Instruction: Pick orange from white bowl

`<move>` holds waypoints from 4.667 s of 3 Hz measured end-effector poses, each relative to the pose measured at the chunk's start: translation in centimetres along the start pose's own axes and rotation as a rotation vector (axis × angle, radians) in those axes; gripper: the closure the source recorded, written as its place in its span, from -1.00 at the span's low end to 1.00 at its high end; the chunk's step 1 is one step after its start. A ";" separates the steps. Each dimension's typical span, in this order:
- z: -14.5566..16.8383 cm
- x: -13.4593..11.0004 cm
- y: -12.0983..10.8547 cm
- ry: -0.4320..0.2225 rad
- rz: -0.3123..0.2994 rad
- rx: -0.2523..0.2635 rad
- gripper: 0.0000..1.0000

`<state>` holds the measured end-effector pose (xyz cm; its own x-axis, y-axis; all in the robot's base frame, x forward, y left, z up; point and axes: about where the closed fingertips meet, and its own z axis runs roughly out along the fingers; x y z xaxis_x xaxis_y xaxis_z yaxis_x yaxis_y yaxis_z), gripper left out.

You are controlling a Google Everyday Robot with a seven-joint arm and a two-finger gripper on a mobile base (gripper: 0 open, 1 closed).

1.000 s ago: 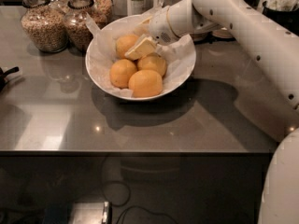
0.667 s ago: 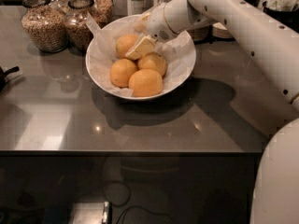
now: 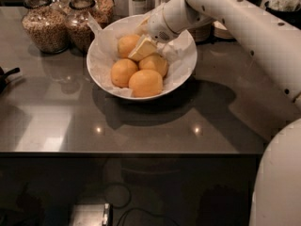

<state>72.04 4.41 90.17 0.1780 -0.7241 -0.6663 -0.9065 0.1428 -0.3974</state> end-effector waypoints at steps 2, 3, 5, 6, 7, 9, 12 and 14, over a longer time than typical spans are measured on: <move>-0.5 0.4 -0.1 0.015 0.003 0.030 0.98; -0.8 0.4 -0.2 0.011 0.008 0.037 1.00; -9.9 -1.2 -1.7 -0.206 0.054 0.267 1.00; -15.7 -3.2 -2.0 -0.332 0.039 0.341 1.00; -20.3 -7.1 -0.5 -0.421 -0.047 0.328 1.00; -25.5 -13.0 7.5 -0.435 -0.380 0.270 1.00; -26.5 -16.3 14.6 -0.448 -0.569 0.256 1.00; -28.2 -18.1 18.6 -0.481 -0.607 0.314 1.00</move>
Offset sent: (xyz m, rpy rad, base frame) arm -0.0044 -0.0499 -0.0121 -0.0426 -0.1168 -0.1860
